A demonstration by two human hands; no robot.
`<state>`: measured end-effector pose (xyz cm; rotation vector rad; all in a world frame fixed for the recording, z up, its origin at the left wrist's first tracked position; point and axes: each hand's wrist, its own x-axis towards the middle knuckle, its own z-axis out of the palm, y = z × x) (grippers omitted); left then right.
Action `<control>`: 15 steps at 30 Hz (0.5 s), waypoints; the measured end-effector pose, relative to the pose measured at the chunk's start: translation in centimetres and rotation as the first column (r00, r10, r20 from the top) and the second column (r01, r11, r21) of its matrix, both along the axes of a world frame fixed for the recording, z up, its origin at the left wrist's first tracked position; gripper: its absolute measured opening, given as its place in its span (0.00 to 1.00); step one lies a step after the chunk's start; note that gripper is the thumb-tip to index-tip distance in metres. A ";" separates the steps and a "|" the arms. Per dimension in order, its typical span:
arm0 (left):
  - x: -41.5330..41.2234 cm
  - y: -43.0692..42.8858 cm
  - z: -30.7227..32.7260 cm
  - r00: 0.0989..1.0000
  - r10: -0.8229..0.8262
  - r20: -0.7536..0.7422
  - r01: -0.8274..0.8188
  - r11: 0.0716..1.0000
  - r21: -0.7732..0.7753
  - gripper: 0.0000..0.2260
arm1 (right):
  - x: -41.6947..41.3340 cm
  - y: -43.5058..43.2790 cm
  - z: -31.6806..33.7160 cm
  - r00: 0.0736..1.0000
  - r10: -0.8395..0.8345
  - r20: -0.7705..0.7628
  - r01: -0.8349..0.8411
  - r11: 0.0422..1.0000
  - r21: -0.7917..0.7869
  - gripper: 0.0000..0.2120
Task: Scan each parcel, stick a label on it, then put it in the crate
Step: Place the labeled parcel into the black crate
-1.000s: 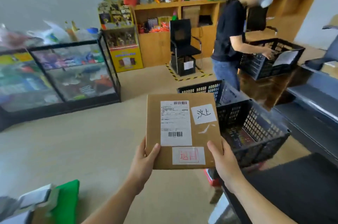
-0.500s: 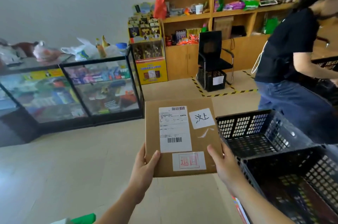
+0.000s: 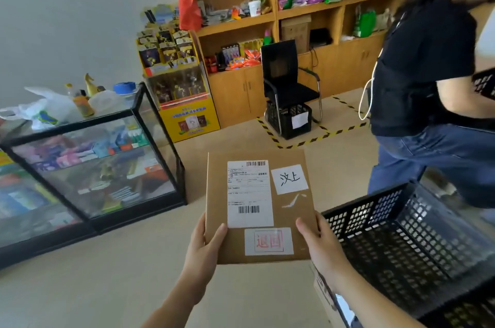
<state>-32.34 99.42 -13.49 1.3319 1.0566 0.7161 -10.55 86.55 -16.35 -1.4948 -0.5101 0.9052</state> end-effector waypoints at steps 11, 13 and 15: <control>23.6 10.8 -5.9 0.774 -0.628 -0.072 0.614 0.775 -0.150 0.18 | 10.0 0.1 -5.2 0.758 -0.649 -0.073 0.615 0.747 -0.250 0.15; 27.5 11.7 -7.2 0.677 -0.729 -0.101 0.709 0.683 -0.175 0.18 | 10.4 -0.3 -5.9 0.655 -0.748 -0.106 0.693 0.651 -0.311 0.15; 30.9 11.7 -8.5 0.584 -0.801 -0.129 0.778 0.598 -0.193 0.21 | 10.5 -0.8 -6.8 0.553 -0.820 -0.151 0.737 0.565 -0.371 0.19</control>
